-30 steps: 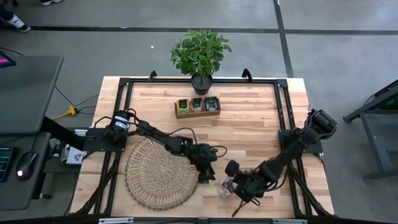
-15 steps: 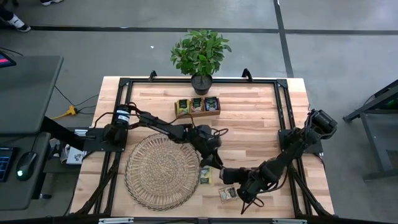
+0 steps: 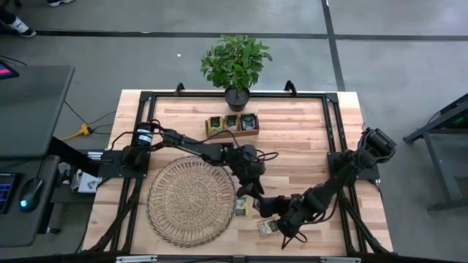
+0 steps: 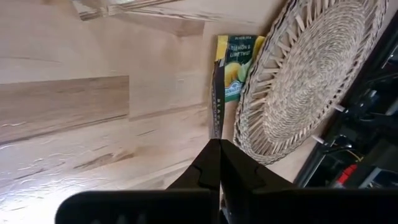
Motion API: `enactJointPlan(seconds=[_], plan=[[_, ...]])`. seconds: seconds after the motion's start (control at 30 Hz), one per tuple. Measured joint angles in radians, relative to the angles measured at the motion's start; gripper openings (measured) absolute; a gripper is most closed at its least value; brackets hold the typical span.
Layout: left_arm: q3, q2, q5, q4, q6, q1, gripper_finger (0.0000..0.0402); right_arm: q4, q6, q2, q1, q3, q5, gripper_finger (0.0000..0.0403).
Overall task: Pick & Place Tea
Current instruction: Put the blue tea bag into the right section of the wooden organizer
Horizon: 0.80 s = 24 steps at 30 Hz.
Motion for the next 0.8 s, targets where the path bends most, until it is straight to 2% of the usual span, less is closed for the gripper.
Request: enactJointPlan(seconds=[0.33, 0.5, 0.67, 0.8], plan=[[0.010, 0.000, -0.009, -0.133, 0.115, 0.000, 0.0175, 0.019, 0.011, -0.051, 0.011, 0.000, 0.016, 0.0000], [0.010, 0.000, -0.017, -0.138, 0.134, 0.000, 0.0175, 0.038, 0.012, -0.060, 0.011, 0.000, 0.015, 0.0000], [0.010, 0.000, 0.034, -0.139, 0.134, 0.000, 0.0175, 0.044, 0.011, -0.060, 0.008, 0.000, 0.039, 0.0000], [0.010, 0.000, 0.039, -0.140, 0.134, -0.001, 0.0156, 0.046, 0.013, -0.060, -0.004, 0.000, 0.054, 0.0000]])
